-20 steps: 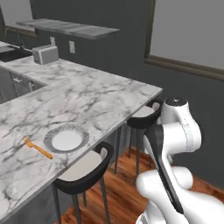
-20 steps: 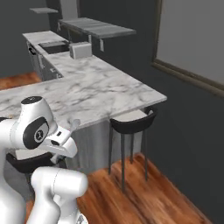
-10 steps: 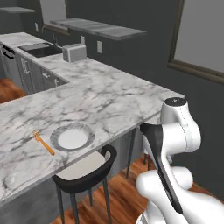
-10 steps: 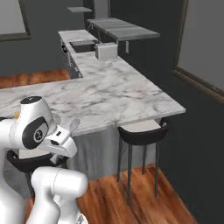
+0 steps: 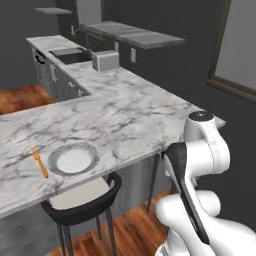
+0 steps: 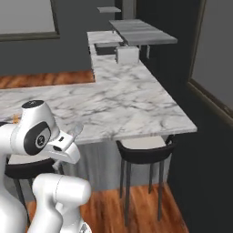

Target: Take the fork and place it on the left side of the plate. Then take the spoon and place it on the right side of the plate. Make sure they're directly next to the plate.

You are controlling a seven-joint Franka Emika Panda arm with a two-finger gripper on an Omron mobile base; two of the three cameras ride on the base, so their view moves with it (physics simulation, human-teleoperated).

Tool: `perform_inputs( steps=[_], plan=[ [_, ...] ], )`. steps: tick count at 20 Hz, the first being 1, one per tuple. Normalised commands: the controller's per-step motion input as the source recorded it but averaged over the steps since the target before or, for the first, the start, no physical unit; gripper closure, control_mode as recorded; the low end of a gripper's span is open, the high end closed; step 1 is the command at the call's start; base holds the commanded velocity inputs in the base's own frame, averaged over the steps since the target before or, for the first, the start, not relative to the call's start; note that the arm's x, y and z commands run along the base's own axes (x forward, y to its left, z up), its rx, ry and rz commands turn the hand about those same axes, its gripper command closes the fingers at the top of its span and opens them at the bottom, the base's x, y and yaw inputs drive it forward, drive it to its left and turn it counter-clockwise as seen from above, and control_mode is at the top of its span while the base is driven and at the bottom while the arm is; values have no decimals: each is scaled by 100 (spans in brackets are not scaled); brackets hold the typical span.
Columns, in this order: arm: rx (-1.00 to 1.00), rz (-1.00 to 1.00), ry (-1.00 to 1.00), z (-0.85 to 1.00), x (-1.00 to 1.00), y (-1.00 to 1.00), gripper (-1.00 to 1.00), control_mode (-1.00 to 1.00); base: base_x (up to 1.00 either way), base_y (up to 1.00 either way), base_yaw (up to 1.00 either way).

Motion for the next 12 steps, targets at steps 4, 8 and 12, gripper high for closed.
perform_inputs(
  steps=[4, 8, 12],
  plan=[
    [0, 0, 0, 0, 0, 0, 100, 100, 41, -35, 34],
    [0, 0, 0, 0, 0, 0, 100, 100, 42, -35, 34],
    [0, 0, 0, 0, 0, 0, 100, 100, 44, -37, 34]
  ],
)
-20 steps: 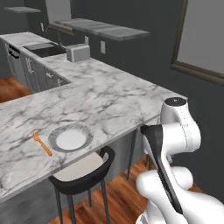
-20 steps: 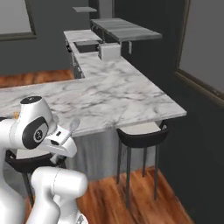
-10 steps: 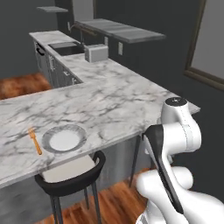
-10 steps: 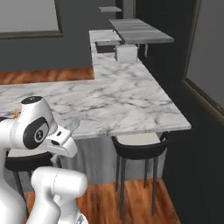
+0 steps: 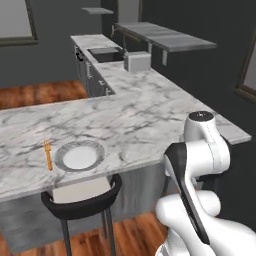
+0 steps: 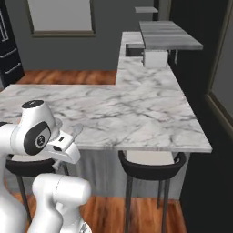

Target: Take the fork and place it on the left side of the plate. Then take the spoon and place it on the right side of the plate. Make sure they're directly next to the plate.

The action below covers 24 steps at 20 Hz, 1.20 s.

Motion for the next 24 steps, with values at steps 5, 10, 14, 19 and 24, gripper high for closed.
perform_inputs(
  steps=[5, 10, 14, 19, 24],
  plan=[
    [0, 0, 0, 0, 0, 0, 100, 100, 46, -39, 34],
    [0, 0, 0, 0, 0, 0, 100, 100, 49, -34, 33],
    [0, 0, 0, 0, 0, 0, 100, 100, 46, -34, 32],
    [0, 0, 0, 0, 0, 0, 100, 100, 40, -36, 32],
    [0, 0, 0, 0, 0, 0, 100, 100, 28, -30, 29]
  ],
)
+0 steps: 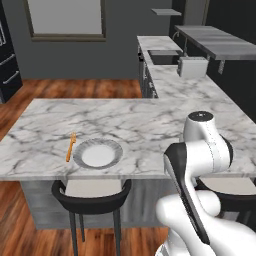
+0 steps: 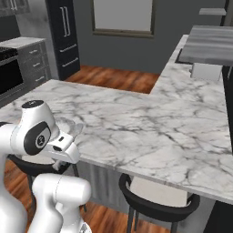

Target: Take the fork and place it on the left side of the plate. Then take the spoon and place it on the right side of the plate. Make sure they're directly next to the plate.

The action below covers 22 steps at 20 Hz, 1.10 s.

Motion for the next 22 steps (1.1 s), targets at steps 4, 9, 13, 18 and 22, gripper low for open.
perform_inputs(
  steps=[4, 9, 13, 18, 22],
  plan=[
    [0, 26, -1, -1, 42, -26, 100, -100, 0, 0, 0],
    [0, 19, -3, -5, 69, -5, 100, -100, 0, 0, 0],
    [0, 7, 0, 0, 58, 2, 100, -100, 0, 0, 0],
    [0, -1, 2, 0, 39, 23, 100, -100, 0, 0, 0],
    [0, -8, 12, -6, 43, 42, 100, -100, 0, 0, 0]
  ],
)
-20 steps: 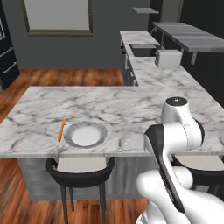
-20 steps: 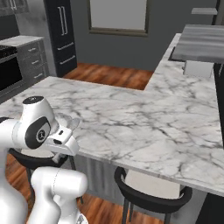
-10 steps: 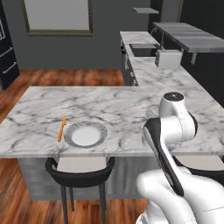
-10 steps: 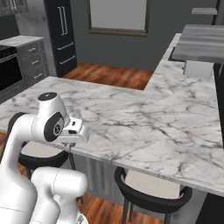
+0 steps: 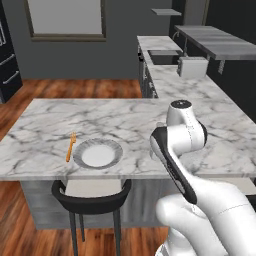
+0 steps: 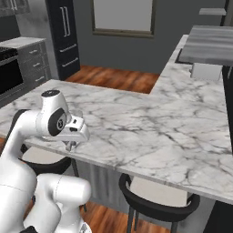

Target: Take the fork and place it on the left side of the plate. Then take the spoon and place it on the right side of the plate. Make sure they're directly next to the plate.

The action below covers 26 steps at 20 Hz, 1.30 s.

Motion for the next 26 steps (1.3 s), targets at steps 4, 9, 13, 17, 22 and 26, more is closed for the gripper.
perform_inputs(
  steps=[4, 9, 13, 17, 22, 26],
  plan=[
    [0, -6, 11, -21, 51, 37, 100, -100, 0, 0, 0],
    [4, -2, 2, -36, 60, 16, 100, -100, 0, 0, 0],
    [5, 0, 0, -41, 58, 8, 100, -100, 0, 0, 0],
    [5, 0, 0, -50, 48, 10, 100, -100, 0, 0, 0],
    [4, 0, 0, -46, 49, 24, 100, -100, 0, 0, 0],
    [3, 0, -2, -28, 49, 26, 100, -100, 0, 0, 0]
  ],
)
